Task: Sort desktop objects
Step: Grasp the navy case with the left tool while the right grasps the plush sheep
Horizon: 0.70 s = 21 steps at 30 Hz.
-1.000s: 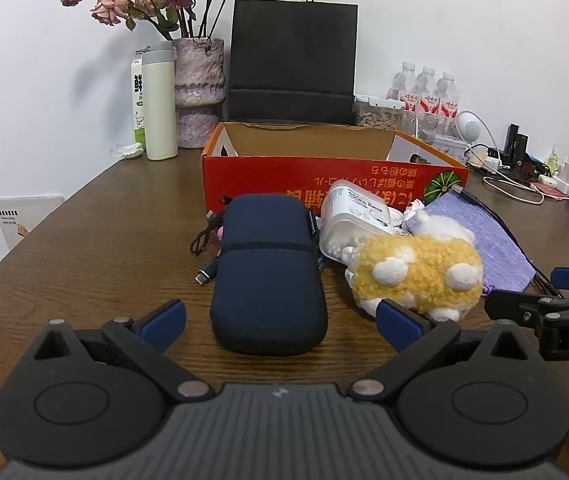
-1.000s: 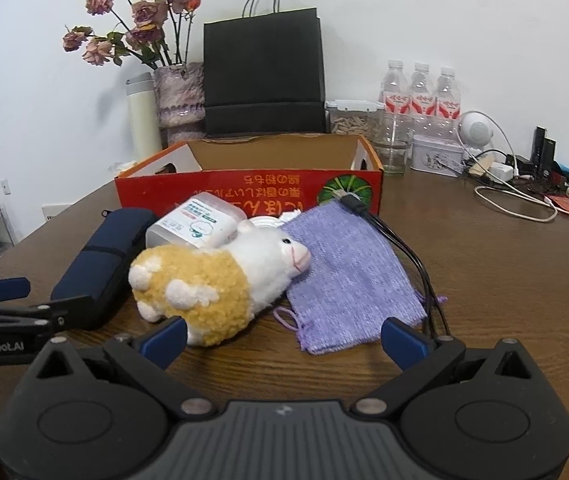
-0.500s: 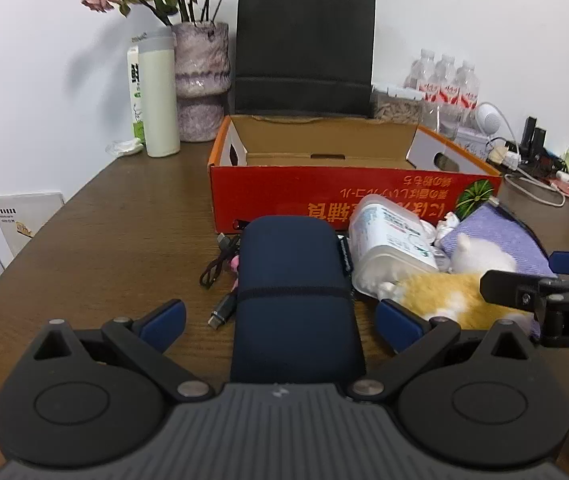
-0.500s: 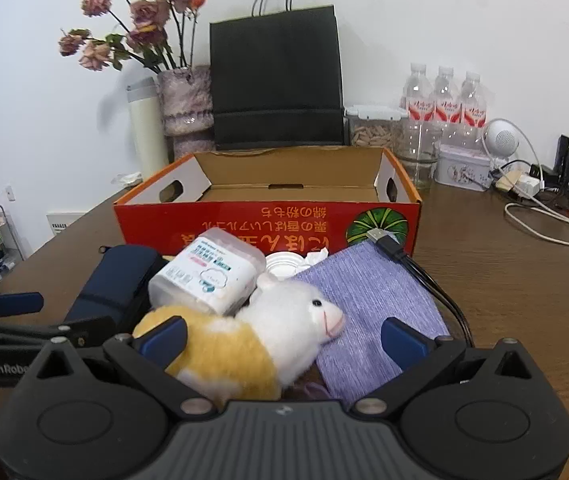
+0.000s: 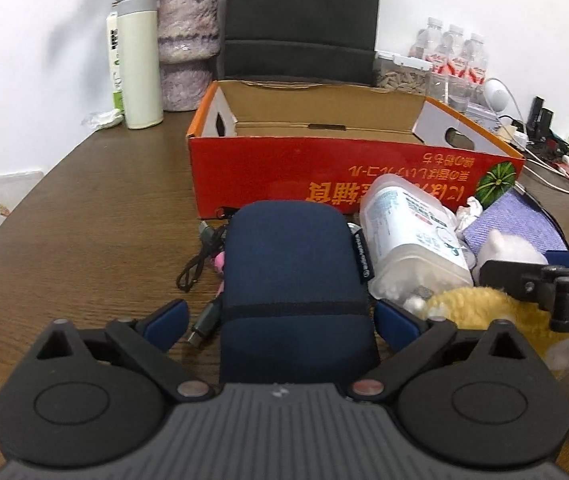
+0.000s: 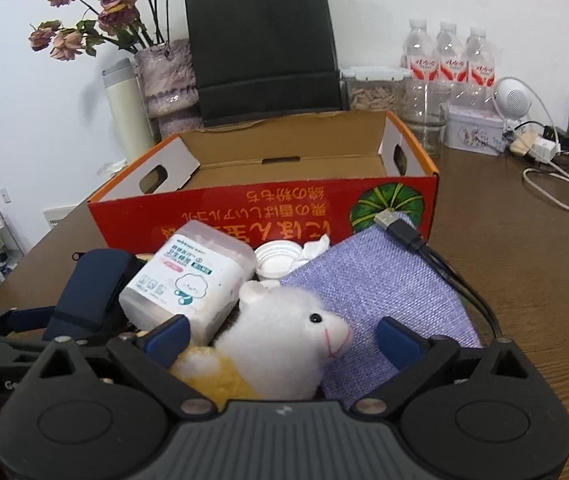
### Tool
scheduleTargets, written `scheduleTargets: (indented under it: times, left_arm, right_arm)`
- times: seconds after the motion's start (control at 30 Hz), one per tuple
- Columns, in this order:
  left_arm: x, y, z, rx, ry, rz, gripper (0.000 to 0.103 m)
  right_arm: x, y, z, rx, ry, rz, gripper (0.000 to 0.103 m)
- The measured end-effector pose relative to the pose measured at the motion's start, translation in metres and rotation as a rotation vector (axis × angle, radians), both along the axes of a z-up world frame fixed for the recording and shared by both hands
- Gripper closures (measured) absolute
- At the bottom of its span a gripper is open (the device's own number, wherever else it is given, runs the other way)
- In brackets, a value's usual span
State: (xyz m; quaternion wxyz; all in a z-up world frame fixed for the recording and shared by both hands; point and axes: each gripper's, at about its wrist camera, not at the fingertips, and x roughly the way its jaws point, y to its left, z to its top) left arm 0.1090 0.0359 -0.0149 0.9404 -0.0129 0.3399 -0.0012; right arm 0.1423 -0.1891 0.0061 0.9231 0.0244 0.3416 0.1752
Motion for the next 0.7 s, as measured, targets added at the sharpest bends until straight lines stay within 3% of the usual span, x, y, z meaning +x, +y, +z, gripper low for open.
scheduleTargets:
  times: [0.13,0.27,0.33,0.37,0.7]
  left_arm:
    - [0.001,-0.004,0.001,0.025,-0.021,-0.011,0.015]
    - [0.000,-0.008,0.001,0.027,-0.032,-0.037,0.028]
    - [-0.002,-0.008,0.001,0.016,-0.045,-0.037,0.029]
    - [-0.002,-0.006,0.001,0.001,-0.049,-0.035,0.031]
    - [-0.021,0.006,0.011,-0.058,-0.103,-0.013,0.037]
  right_arm:
    - [0.004,-0.002,-0.004,0.031,0.029,0.013,0.013]
    - [0.004,0.000,-0.004,0.032,0.042,0.033,0.025]
    - [0.004,0.001,-0.005,0.024,0.048,0.042,0.043]
    - [0.005,0.001,-0.005,0.034,0.060,0.050,0.045]
    - [-0.015,-0.014,0.008,0.106,-0.021,0.075,0.051]
